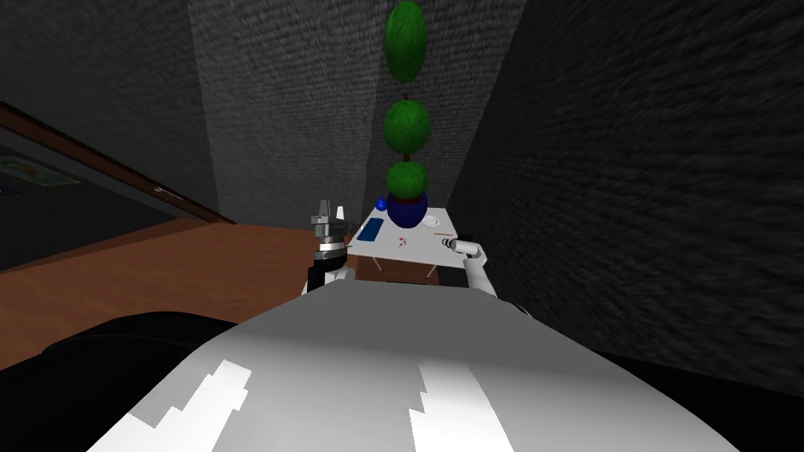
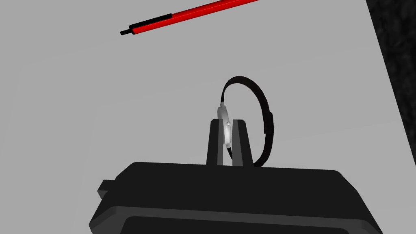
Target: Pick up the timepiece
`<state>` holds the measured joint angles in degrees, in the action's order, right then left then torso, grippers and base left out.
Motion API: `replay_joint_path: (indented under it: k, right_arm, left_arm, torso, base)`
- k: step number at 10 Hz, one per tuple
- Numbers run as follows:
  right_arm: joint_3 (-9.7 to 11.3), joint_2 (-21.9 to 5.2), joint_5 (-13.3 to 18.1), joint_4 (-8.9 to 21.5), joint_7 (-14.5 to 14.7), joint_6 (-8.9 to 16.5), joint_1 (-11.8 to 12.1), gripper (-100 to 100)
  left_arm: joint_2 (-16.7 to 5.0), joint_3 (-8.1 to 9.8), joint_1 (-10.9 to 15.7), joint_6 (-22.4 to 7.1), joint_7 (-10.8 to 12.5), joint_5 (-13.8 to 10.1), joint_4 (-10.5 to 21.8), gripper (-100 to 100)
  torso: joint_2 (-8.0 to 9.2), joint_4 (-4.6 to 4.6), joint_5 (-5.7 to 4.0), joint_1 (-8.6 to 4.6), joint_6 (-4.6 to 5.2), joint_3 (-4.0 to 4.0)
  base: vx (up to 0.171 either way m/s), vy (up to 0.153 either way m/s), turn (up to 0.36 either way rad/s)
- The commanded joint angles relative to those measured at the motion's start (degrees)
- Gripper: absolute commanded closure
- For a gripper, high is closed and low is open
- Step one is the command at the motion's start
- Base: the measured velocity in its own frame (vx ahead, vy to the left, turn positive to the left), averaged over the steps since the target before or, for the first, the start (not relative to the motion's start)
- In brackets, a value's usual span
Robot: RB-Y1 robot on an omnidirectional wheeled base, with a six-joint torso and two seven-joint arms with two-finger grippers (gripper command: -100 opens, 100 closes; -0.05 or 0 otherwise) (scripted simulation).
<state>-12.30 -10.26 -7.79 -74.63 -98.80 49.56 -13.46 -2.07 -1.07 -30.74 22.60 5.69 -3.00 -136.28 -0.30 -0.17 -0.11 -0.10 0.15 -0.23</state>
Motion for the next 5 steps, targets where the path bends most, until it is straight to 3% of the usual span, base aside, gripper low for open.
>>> replay_joint_path:
  k: [1,3,4,5]
  right_arm:
    - [-0.57,1.43,0.13,-0.95,2.44,1.18,-0.49,100]
    - [-1.24,3.18,0.30,-1.35,5.26,2.09,-1.43,100]
    - [-1.08,2.48,0.13,-0.82,4.30,1.61,-1.33,100]
    - [-1.11,2.58,0.17,-0.81,4.59,1.67,-1.40,0]
  left_arm:
    - [0.00,0.00,0.00,0.00,0.00,0.00,0.00,0]
    - [0.00,0.00,0.00,0.00,0.00,0.00,0.00,0]
    - [0.00,0.00,0.00,0.00,0.00,0.00,0.00,0]
    - [0.00,0.00,0.01,0.00,0.00,0.00,0.00,0]
  torso:
    - [0.00,0.00,0.00,0.00,0.00,0.00]
    - [0.00,0.00,0.00,-0.02,0.02,0.00]
    - [-0.03,0.00,-0.01,-0.01,-0.02,-0.01]
    - [0.00,0.00,-0.02,-0.05,-0.05,0.00]
  base:
    - [0.019,0.024,-0.186]
    - [0.025,0.022,-0.223]
    - [0.011,0.013,-0.029]
    - [0.000,0.000,0.000]
